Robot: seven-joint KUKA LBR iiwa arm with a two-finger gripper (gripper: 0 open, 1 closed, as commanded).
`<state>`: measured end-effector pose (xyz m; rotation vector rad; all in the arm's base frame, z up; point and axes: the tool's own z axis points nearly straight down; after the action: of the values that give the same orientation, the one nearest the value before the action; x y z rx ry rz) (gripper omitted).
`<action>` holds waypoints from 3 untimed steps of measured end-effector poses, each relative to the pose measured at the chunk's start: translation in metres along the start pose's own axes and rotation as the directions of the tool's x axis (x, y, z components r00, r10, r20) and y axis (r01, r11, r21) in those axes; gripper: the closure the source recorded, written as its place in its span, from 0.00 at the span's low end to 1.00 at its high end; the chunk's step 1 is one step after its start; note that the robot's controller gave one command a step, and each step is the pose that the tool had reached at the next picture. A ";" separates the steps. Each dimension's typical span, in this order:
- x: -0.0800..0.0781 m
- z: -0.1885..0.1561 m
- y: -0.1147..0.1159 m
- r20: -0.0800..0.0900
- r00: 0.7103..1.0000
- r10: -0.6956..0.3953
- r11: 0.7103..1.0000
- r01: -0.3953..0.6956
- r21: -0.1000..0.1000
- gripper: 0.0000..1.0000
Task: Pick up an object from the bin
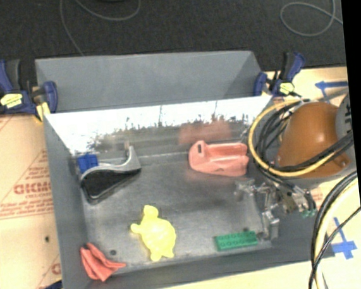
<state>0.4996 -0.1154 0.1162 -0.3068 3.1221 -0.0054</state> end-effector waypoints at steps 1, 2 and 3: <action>0.002 0.024 0.016 0.002 0.998 -0.058 0.998 0.058 0.001 0.00; 0.002 0.042 0.031 0.008 0.974 -0.225 0.974 0.225 0.008 1.00; 0.002 0.042 0.031 0.008 0.974 -0.226 0.974 0.226 0.008 1.00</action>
Offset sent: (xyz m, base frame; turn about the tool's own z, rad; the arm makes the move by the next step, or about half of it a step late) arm -0.0113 0.0320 -0.0462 -0.2264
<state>0.4920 -0.0858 0.0743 -0.6580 3.0579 -0.0152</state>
